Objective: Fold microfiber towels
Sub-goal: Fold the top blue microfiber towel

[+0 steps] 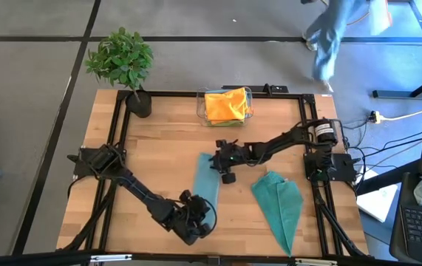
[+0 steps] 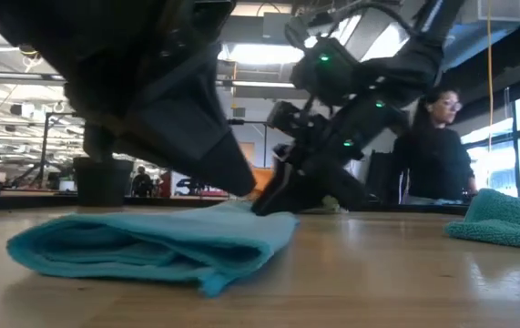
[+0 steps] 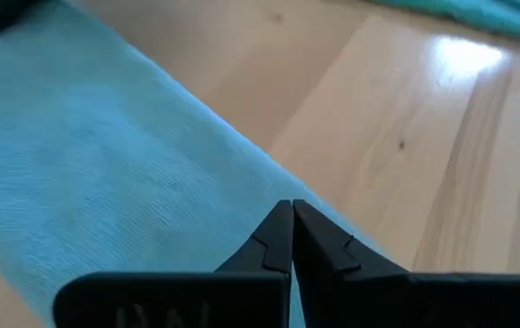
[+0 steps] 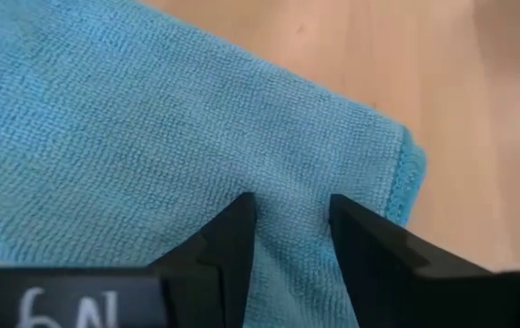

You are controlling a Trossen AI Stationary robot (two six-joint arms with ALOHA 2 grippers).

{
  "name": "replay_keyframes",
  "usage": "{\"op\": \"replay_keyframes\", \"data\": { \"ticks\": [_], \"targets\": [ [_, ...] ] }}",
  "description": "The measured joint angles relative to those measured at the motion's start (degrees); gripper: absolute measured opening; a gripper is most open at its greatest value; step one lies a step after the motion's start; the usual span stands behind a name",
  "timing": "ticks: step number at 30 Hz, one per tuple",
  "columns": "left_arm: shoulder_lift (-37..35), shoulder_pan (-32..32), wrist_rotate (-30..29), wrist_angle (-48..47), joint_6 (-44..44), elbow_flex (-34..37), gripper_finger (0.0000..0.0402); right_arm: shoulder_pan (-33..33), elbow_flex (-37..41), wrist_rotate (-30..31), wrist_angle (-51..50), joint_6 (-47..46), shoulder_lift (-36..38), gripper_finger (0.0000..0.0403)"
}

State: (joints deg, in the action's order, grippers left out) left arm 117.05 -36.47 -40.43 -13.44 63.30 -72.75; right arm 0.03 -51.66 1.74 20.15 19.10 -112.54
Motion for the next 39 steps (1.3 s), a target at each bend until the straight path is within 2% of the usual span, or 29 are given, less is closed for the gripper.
{"op": "replay_keyframes", "data": {
  "ticks": [4,7,9,12,15,20,22,24,27,29,32,34,36,39],
  "targets": [
    [-0.05,-1.48,3.24,-2.67,-0.43,-0.02,0.0002,1.27,-4.32,0.12,-3.63,4.78,-0.94,0.0147],
    [-1.11,-3.46,7.04,-7.97,3.03,-0.02,0.0001,1.91,-6.70,0.17,-8.27,4.18,-0.41,0.0147],
    [-1.93,-5.11,6.17,-11.30,5.57,-0.04,0.0001,1.94,-7.79,0.35,-12.59,3.18,1.04,0.0147],
    [-2.96,-7.38,1.15,-13.81,6.47,-0.04,0.0001,0.66,-8.24,0.04,-15.56,2.62,4.50,0.0147],
    [-3.99,-9.01,-1.80,-15.03,6.63,-0.07,0.0001,-2.08,-8.24,-1.09,-18.35,0.50,8.38,0.0147],
    [-3.70,-11.51,-2.24,-18.77,10.90,-0.13,0.0001,-9.64,-8.13,-9.33,-18.69,-6.76,10.54,0.0147],
    [-2.85,-11.86,-1.66,-20.85,13.35,-0.07,0.0001,-14.11,-8.07,-8.86,-18.78,-6.87,9.31,0.0147],
    [-2.07,-11.93,-1.76,-21.35,13.12,-0.02,0.0001,-18.71,-7.96,-4.79,-18.96,-6.43,7.96,0.0147],
    [-1.02,-11.94,-1.88,-20.47,5.74,-0.07,0.0003,-24.58,-7.96,2.11,-17.38,-3.73,6.58,0.0147],
    [-0.39,-12.20,-1.84,-19.29,-4.94,-0.07,0.0003,-27.56,-8.00,5.67,-16.46,-0.65,6.02,0.0148],
    [-0.37,-12.85,-4.90,-19.27,-22.50,-0.14,0.0001,-30.51,-8.00,6.54,-16.38,3.96,5.69,0.0161],
    [-0.37,-12.88,-4.93,-19.51,-32.82,-0.47,0.0002,-31.52,-8.00,7.16,-15.65,4.88,5.69,0.0179],
    [-0.40,-12.41,-1.58,-19.26,-41.99,-0.72,0.0010,-31.97,-8.00,8.82,-14.59,5.20,5.69,0.0203],
    [-0.42,-10.90,4.12,-21.19,-47.81,-0.70,0.0033,-32.06,-8.00,9.20,-12.53,5.17,5.69,0.0240]
  ]
}}
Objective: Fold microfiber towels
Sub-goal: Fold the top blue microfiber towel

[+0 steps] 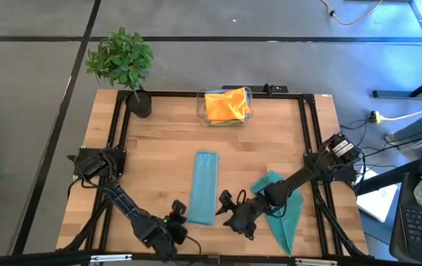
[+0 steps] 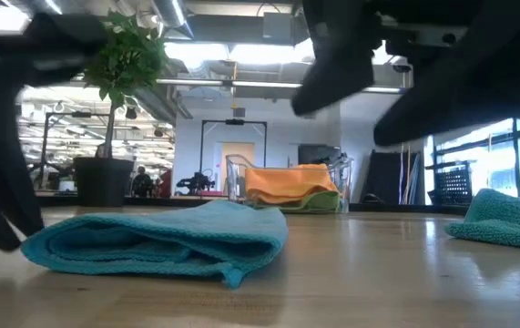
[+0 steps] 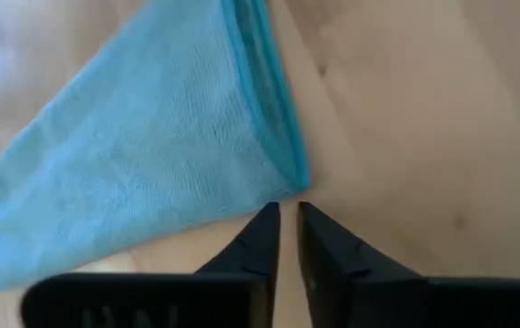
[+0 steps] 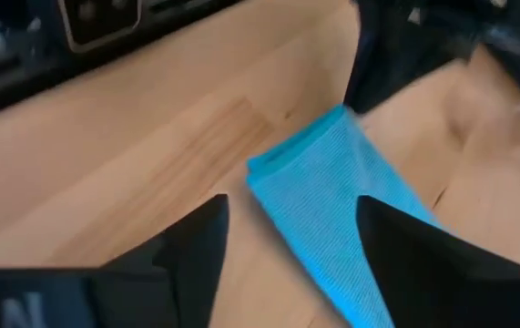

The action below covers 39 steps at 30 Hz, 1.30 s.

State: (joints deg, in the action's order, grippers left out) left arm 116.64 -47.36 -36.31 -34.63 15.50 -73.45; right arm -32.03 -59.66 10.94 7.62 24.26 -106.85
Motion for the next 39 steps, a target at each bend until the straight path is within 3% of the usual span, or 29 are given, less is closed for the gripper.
{"op": "replay_keyframes", "data": {
  "ticks": [6,20,39],
  "targets": [
    [0.00,2.00,-0.62,-1.81,-8.99,0.00,0.0084,0.31,0.00,0.00,0.59,-3.92,0.00,0.0281],
    [0.57,3.77,0.59,1.33,-31.82,0.00,0.0134,0.31,0.00,2.14,-4.25,-12.68,0.00,0.0277],
    [4.95,6.21,-1.90,23.51,-32.13,0.00,0.0132,0.33,0.02,2.10,-8.35,-15.23,0.00,0.0263]
  ]
}}
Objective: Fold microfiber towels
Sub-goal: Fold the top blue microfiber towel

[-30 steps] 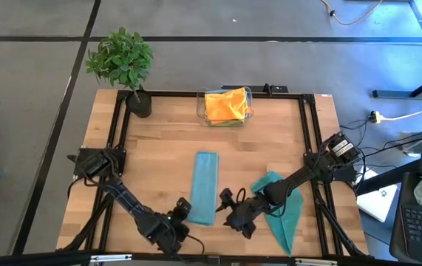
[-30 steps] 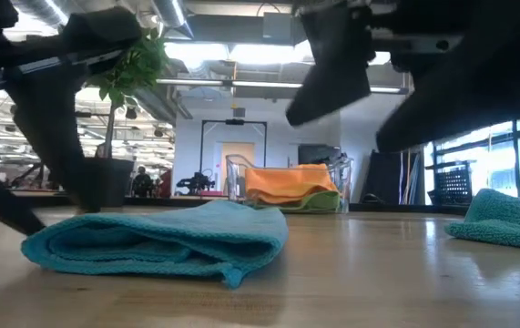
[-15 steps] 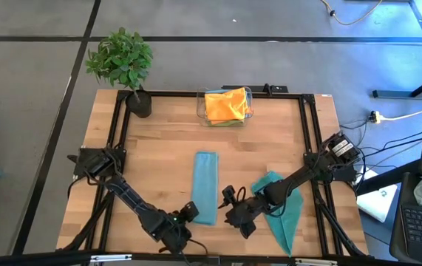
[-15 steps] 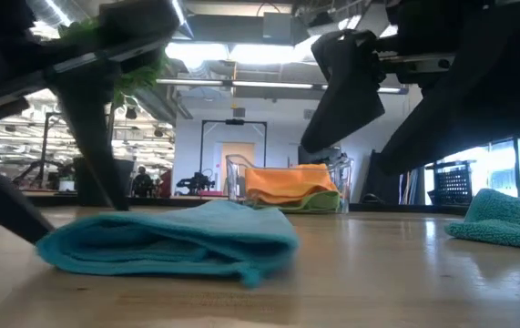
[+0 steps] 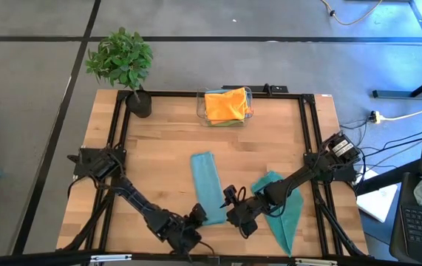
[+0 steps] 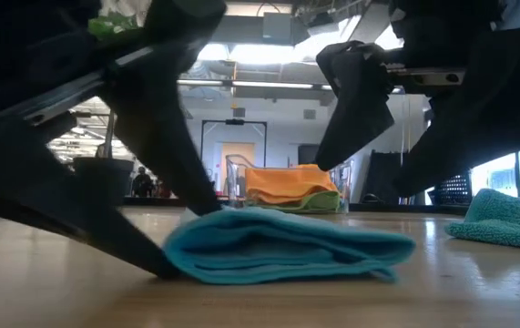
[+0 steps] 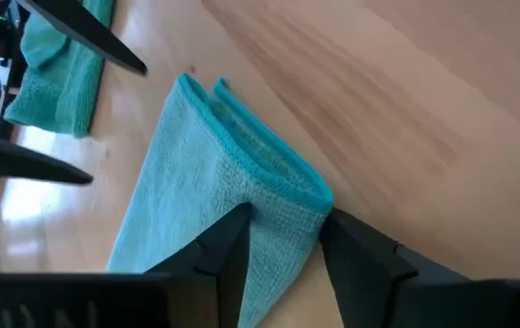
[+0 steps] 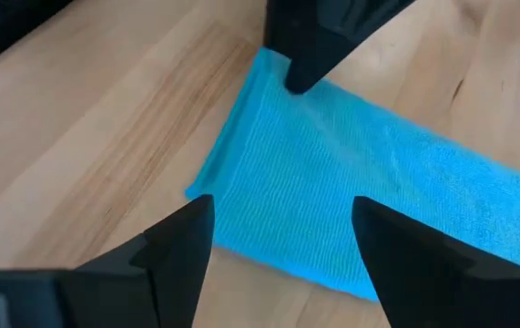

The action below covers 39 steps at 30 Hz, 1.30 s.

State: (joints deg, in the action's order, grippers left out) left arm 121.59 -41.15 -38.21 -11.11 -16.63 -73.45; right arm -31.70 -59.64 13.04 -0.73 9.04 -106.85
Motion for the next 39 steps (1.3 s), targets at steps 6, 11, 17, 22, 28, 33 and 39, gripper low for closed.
{"op": "replay_keyframes", "data": {
  "ticks": [6,11,17,22,28,33,39],
  "targets": [
    [1.27,0.53,-0.35,1.00,1.36,-0.13,0.0131,0.02,5.36,0.05,3.46,3.32,-0.86,0.0263],
    [1.36,0.69,-2.80,2.04,1.70,-0.11,0.0131,-0.48,9.34,0.43,13.57,8.41,-0.85,0.0263],
    [1.36,2.18,-3.91,2.28,1.85,-0.11,0.0131,-1.99,9.49,0.16,16.75,12.73,-1.13,0.0263],
    [1.39,3.26,-3.71,4.09,2.09,-0.02,0.0131,-2.01,9.45,-0.70,16.59,11.95,-3.07,0.0263],
    [1.39,3.39,-4.53,5.07,3.70,0.02,0.0122,-2.06,9.39,1.23,17.92,8.66,-4.22,0.0263],
    [1.55,3.44,-6.67,6.78,10.37,0.14,0.0076,-2.08,9.45,2.43,19.50,7.80,-4.48,0.0263],
    [1.91,3.70,-6.86,11.49,12.01,0.26,0.0007,-2.17,9.47,7.22,19.67,6.03,-4.59,0.0263]
  ]
}}
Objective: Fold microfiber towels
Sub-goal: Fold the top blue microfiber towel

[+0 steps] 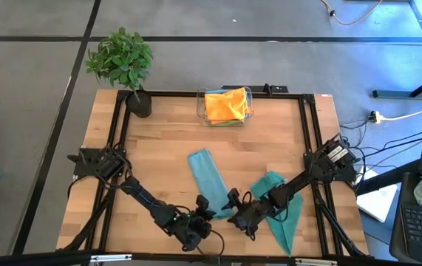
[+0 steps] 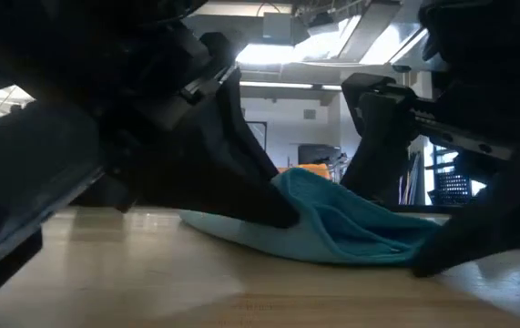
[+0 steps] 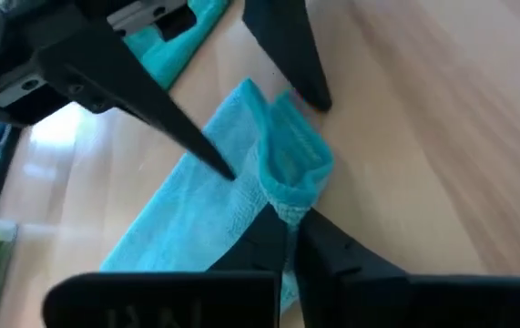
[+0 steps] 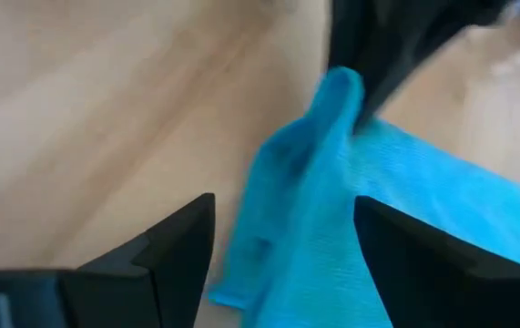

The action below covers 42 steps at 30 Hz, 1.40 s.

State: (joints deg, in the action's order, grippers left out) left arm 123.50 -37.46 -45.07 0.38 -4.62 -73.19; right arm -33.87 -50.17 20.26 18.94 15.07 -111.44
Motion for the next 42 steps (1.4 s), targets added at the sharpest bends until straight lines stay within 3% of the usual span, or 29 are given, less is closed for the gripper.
{"op": "replay_keyframes", "data": {
  "ticks": [5,9,16,23,28,34,42],
  "targets": [
    [0.00,0.72,-3.68,0.27,4.38,-1.18,0.0003,-1.85,-0.56,7.92,-2.22,-2.86,0.33,0.0263],
    [0.00,2.30,-6.98,0.31,7.01,-4.12,0.0002,-2.62,-1.48,8.41,-3.31,-9.11,0.35,0.0263],
    [-0.12,4.06,-6.45,0.24,7.05,-8.37,0.0001,-3.86,-1.53,14.09,-9.41,-16.55,0.35,0.0263],
    [-0.19,3.24,-5.95,-2.36,7.74,-8.52,0.0000,-6.19,-1.51,21.00,-9.95,-16.24,0.59,0.0260],
    [-0.24,1.90,-6.92,-4.81,10.23,-8.52,0.0000,-6.97,-1.51,22.16,-9.86,-17.85,1.89,0.0242],
    [-0.25,0.15,-6.95,-4.74,10.49,-8.52,0.0000,-6.97,-1.51,22.18,-10.90,-19.34,2.21,0.0184],
    [-0.35,-3.80,-2.36,-7.51,10.62,-8.55,0.0000,-8.57,-1.51,22.14,-12.76,-12.17,2.38,0.0017]
  ]
}}
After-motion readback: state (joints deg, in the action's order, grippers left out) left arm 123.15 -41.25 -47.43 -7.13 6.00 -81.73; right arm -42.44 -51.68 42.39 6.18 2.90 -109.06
